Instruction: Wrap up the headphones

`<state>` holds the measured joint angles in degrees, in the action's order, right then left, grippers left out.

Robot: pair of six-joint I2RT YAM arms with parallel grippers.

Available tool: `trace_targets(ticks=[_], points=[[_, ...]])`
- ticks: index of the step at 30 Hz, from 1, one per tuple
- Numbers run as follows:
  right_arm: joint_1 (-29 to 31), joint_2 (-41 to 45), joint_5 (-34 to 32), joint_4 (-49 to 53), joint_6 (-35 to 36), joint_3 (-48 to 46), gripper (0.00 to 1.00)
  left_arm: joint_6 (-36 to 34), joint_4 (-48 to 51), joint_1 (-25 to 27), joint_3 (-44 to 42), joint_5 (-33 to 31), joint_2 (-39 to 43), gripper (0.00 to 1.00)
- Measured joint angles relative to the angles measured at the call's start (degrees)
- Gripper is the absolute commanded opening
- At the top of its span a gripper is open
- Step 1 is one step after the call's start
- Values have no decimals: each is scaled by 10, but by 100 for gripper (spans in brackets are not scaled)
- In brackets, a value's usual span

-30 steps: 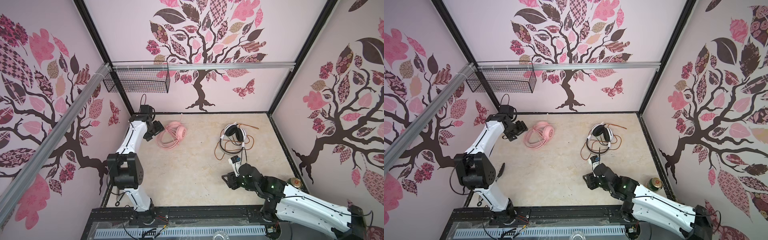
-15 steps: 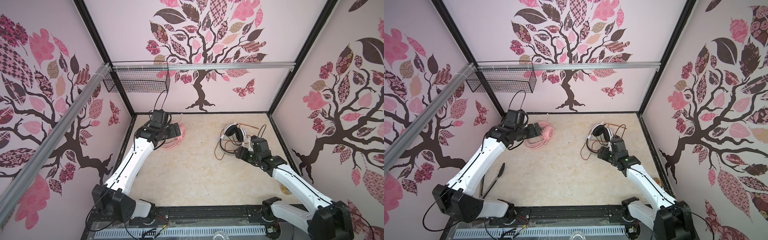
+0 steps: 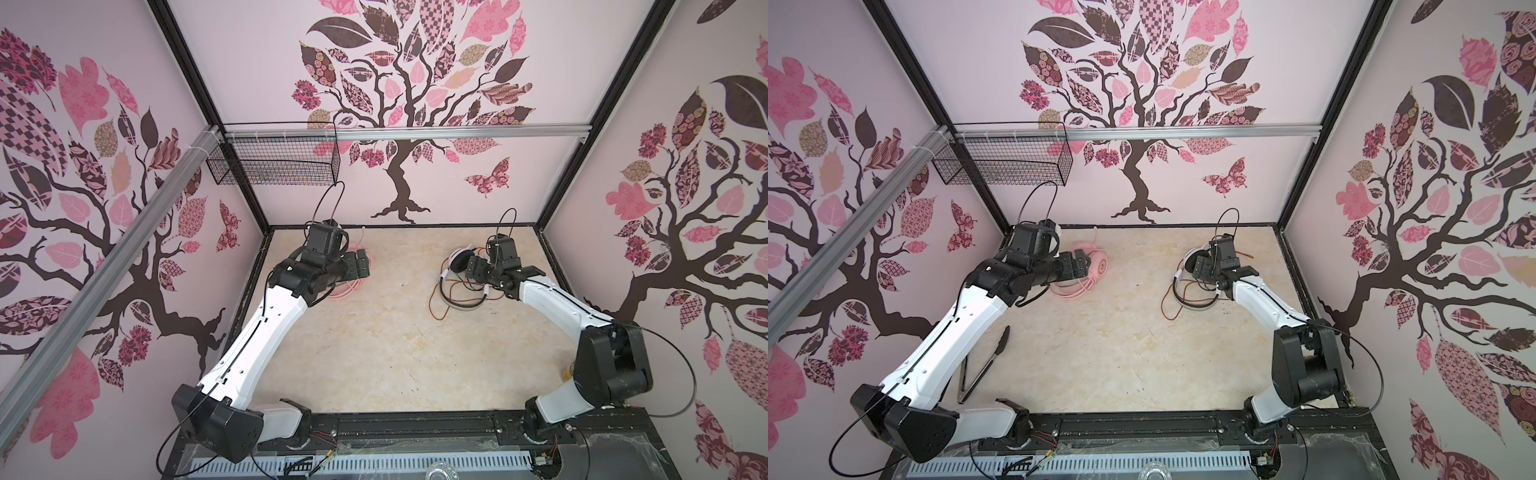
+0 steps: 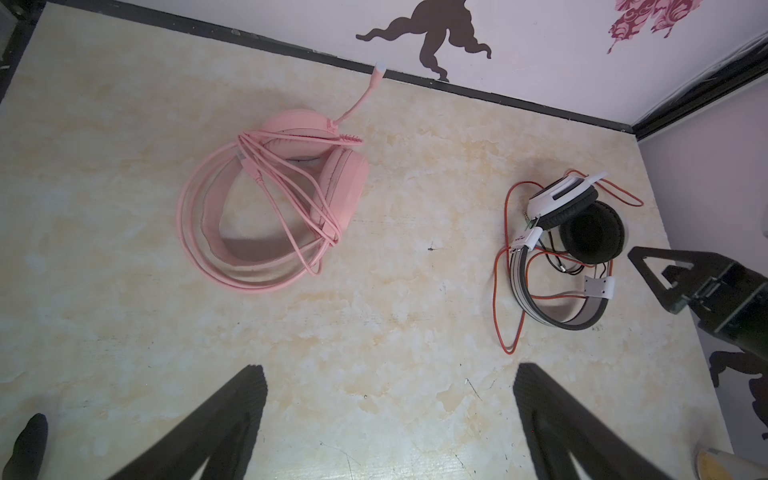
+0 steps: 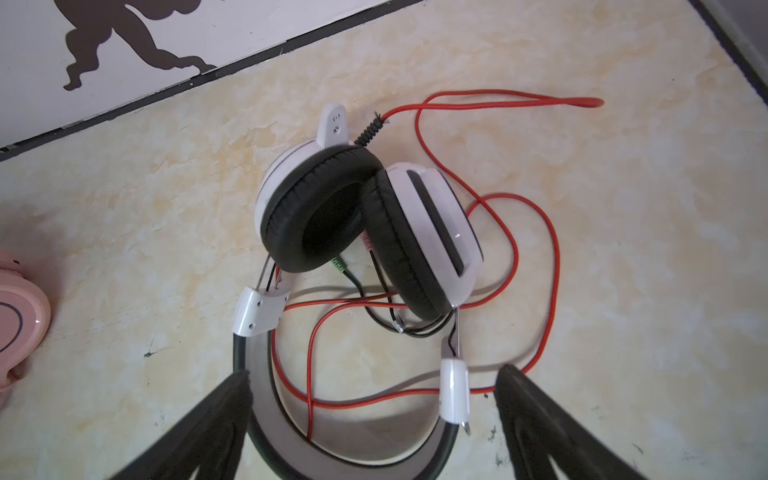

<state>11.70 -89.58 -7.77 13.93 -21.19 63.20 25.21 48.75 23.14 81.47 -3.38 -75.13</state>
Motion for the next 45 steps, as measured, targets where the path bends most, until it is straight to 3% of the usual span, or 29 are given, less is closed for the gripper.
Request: trace_targets(ticks=[5,11,20,24,28,30,37,42,45], points=[[-29,-79,5,5,58,60,99,-1,-2,20,0,9,3,98],[-32,-147,16,26,102,126,100,-3,-2,35,0,12,3,98],[-39,-204,11,42,116,153,90,-4,-2,35,0,11,3,98],[-42,-210,7,43,115,153,78,-4,-2,35,0,11,3,98],[-43,-210,1,42,112,153,51,-4,-2,35,0,11,3,98],[-44,-209,-1,42,111,153,48,-5,-2,35,0,11,3,98],[-44,-171,-3,22,85,100,44,-5,-2,35,0,9,0,98],[-35,-61,-7,15,27,27,44,-4,-2,36,-3,9,-8,97],[-2,6,-52,17,0,5,43,-5,-2,56,-3,0,-19,96]])
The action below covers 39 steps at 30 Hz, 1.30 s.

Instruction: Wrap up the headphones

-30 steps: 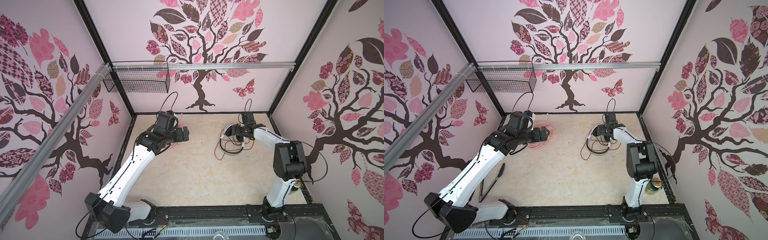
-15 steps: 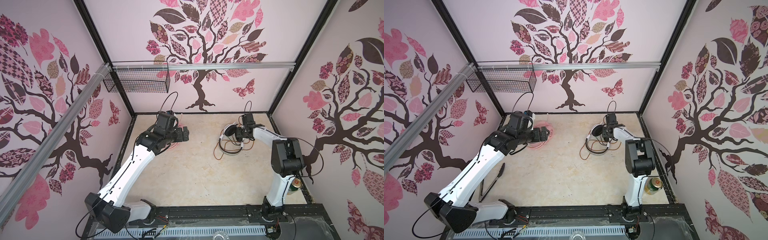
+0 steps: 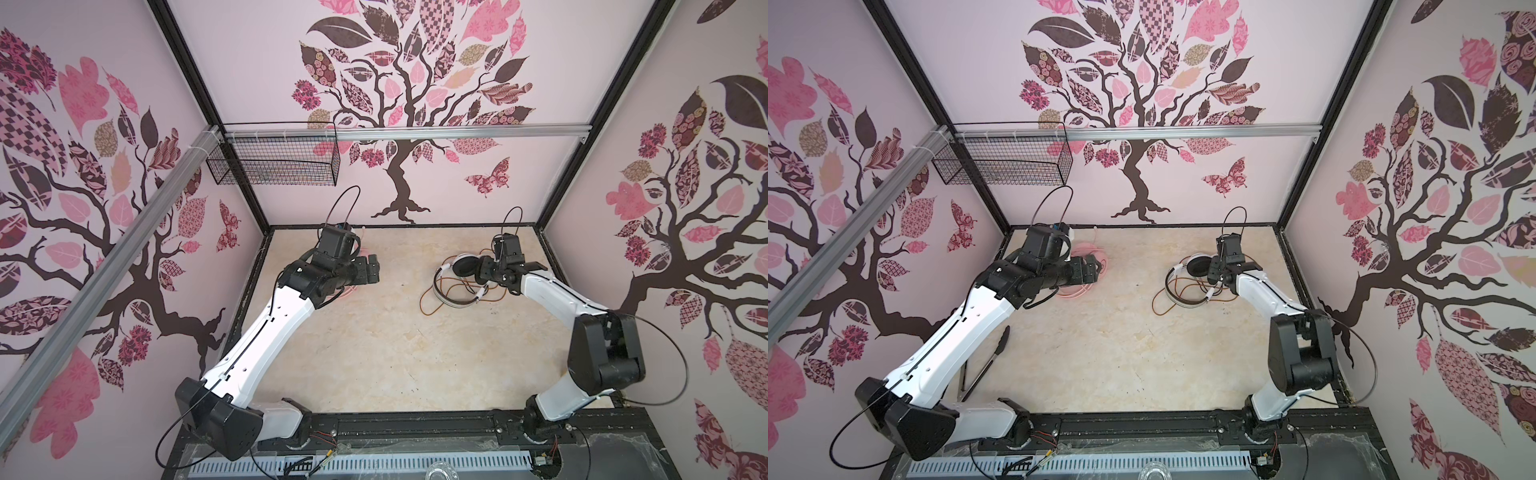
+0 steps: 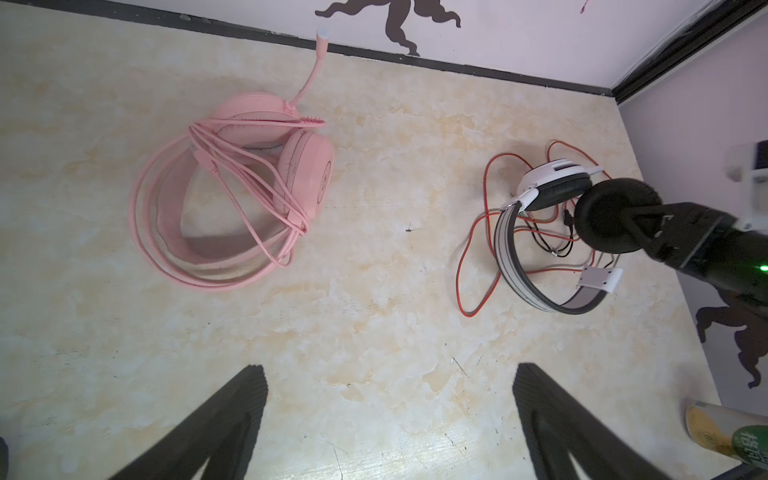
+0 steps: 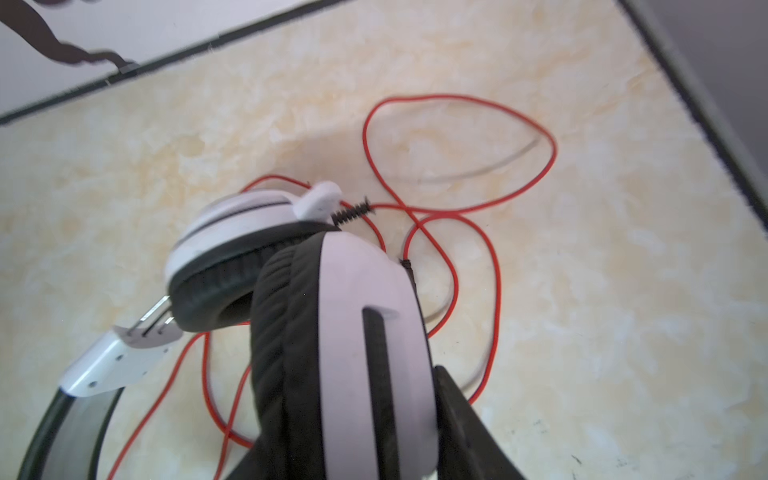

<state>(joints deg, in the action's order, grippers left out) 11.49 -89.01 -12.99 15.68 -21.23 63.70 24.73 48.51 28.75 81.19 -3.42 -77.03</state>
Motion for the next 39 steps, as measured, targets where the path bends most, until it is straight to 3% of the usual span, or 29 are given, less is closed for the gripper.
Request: trace_targets(ticks=[6,9,16,22,29,39], points=[[146,92,-100,2,-55,-33,42,14,12,92,0,-2,-35,92],[214,126,-124,1,-101,-70,42,52,14,103,-18,28,-41,92],[289,144,-169,12,-220,-152,41,181,16,111,-80,92,-46,90],[308,145,-205,31,-332,-158,42,308,18,137,-108,126,-61,89],[313,145,-228,56,-452,-155,41,418,63,166,-82,158,-102,89],[346,145,-261,47,-516,-172,40,493,112,166,-18,188,-208,86]])
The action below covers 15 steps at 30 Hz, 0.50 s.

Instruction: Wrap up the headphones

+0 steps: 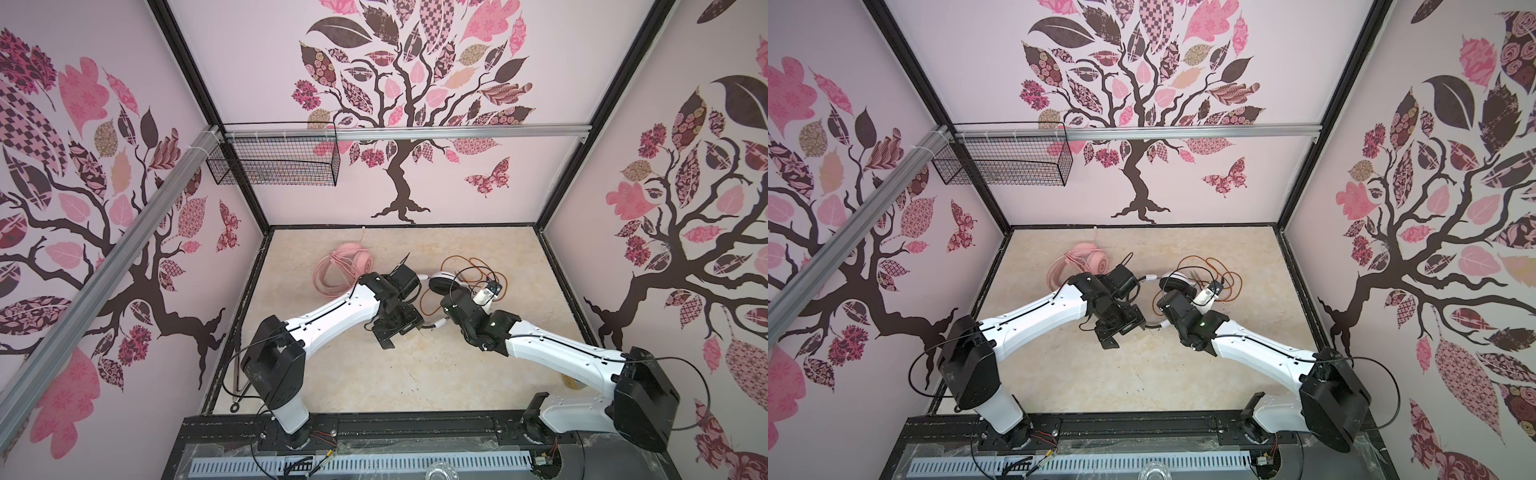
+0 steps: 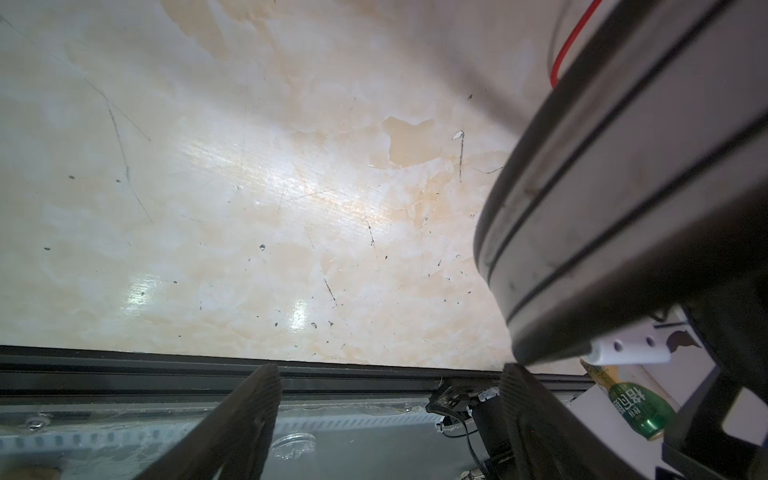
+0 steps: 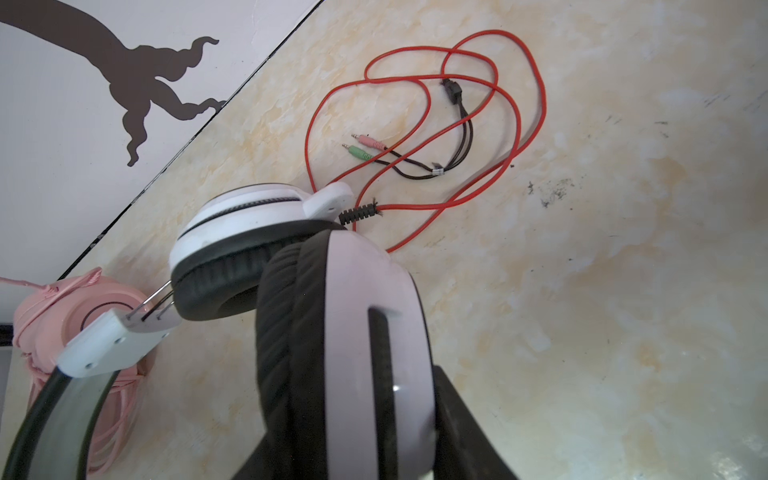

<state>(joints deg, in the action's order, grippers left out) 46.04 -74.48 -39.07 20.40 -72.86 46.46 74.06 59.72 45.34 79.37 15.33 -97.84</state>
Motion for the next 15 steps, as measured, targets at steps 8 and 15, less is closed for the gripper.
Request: trace_targets(ticks=[8,15], points=[[7,0,-8,4,-35,-19,40,23,0,0,8,7,-25,86],[9,-1,-15,4,-51,-19,39,37,-5,0,51,2,-42,83]])
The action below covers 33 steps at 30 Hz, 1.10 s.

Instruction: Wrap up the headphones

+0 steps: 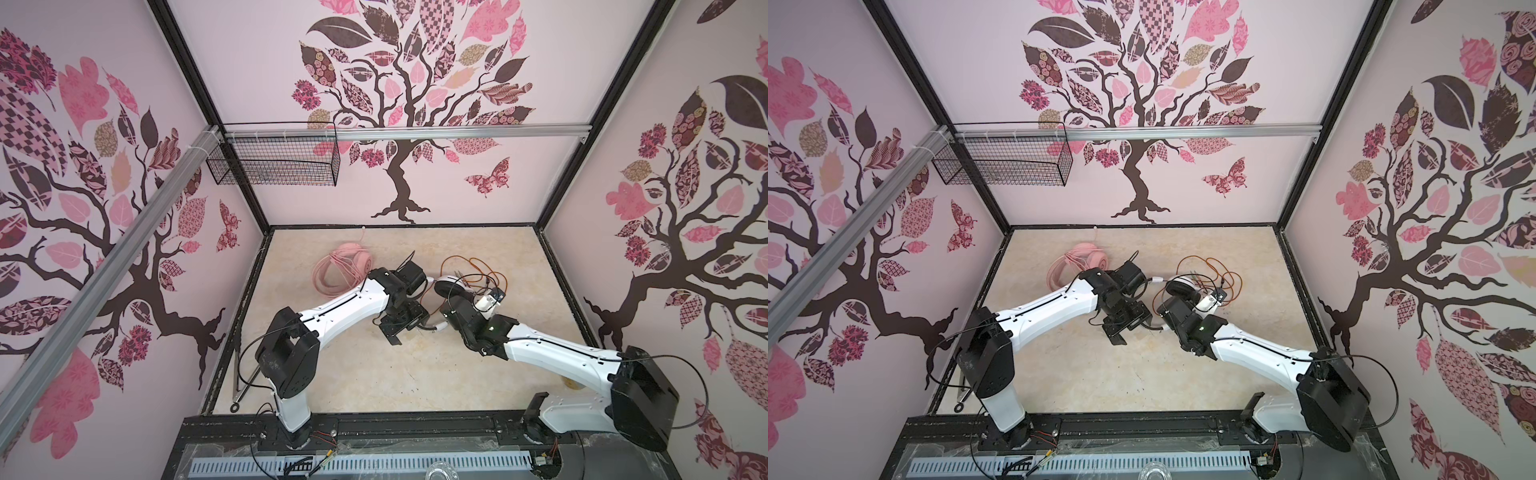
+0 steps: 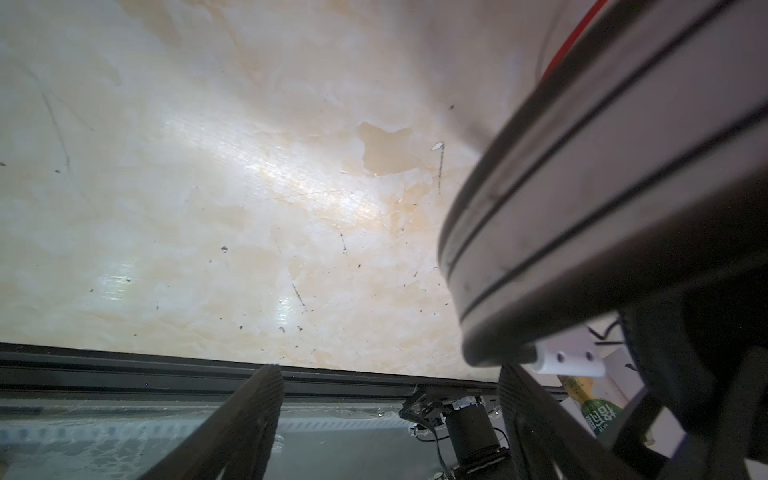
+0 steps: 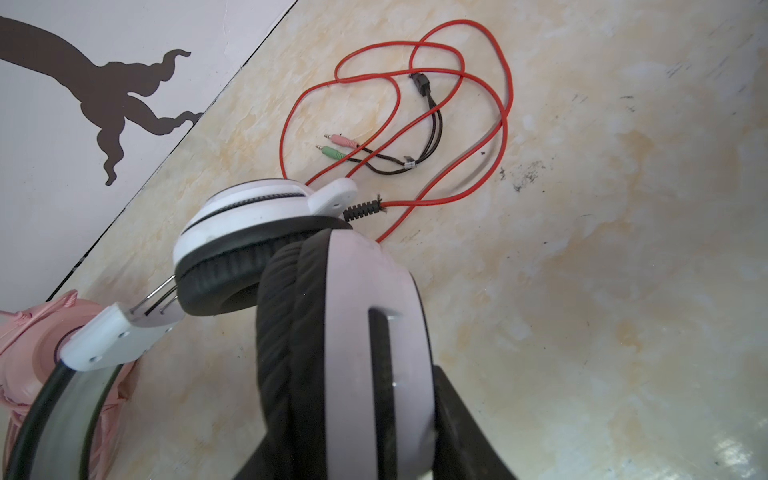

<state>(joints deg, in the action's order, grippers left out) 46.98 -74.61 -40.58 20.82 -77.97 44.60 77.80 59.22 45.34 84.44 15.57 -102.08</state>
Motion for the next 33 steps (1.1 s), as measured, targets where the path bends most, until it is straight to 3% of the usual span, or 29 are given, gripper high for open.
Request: trace_targets(ticks=[10,13,22,29,33], points=[[2,1,0,5,-7,0,39,17,-6,0,7,-21,-1,75],[2,1,-2,5,-5,0,39,20,1,0,21,-24,-21,64],[2,7,-16,10,11,-1,39,10,17,0,65,-25,-91,63],[2,34,-21,8,31,-4,39,0,32,0,75,-28,-92,48],[2,37,-21,5,38,-5,39,-7,37,0,89,-30,-101,33]])
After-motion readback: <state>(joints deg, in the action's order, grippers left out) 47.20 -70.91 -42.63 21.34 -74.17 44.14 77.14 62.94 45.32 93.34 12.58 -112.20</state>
